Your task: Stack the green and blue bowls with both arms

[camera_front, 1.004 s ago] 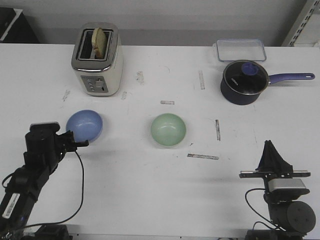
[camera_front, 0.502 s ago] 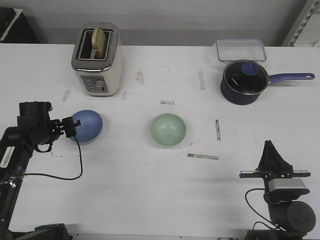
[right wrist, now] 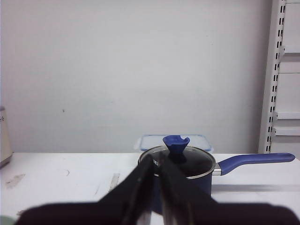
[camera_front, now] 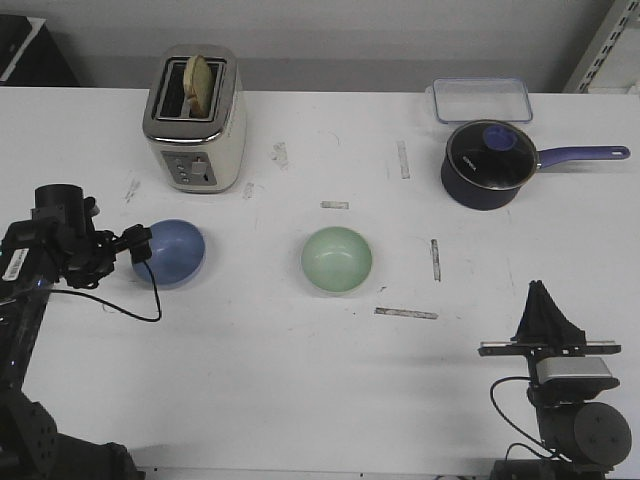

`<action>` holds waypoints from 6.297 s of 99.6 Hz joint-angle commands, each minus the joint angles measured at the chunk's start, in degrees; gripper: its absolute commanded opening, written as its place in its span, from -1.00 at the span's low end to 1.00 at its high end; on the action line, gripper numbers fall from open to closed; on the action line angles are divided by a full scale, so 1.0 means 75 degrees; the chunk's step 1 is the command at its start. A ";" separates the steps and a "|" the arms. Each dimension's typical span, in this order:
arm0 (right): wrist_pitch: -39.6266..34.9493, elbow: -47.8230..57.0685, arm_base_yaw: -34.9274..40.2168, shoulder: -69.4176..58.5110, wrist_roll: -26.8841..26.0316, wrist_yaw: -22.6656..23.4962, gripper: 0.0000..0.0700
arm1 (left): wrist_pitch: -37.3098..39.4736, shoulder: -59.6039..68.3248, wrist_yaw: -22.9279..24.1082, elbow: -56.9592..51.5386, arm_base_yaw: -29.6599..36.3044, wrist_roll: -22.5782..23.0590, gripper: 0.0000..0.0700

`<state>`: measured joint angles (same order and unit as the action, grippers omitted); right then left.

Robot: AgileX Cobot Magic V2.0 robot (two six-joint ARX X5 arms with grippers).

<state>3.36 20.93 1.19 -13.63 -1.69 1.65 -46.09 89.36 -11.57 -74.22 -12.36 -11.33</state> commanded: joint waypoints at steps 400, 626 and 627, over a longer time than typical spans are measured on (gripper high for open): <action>0.0087 0.0032 0.0017 0.0017 0.0038 -0.0015 -0.96 | 0.2891 0.1617 -0.1352 -0.1827 0.5802 -0.1830 0.20; 0.0087 0.0032 0.0017 0.0017 0.0038 -0.0015 -0.96 | 0.6735 -1.0520 0.1411 0.6790 0.2299 0.1445 -1.00; 0.0087 0.0032 0.0017 0.0017 0.0038 -0.0015 -0.96 | 0.6735 -1.0538 0.1413 0.6790 0.2299 0.1443 -1.00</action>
<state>3.38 20.93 1.19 -13.61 -1.69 1.65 3.64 10.85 -1.21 -22.81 4.78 -0.75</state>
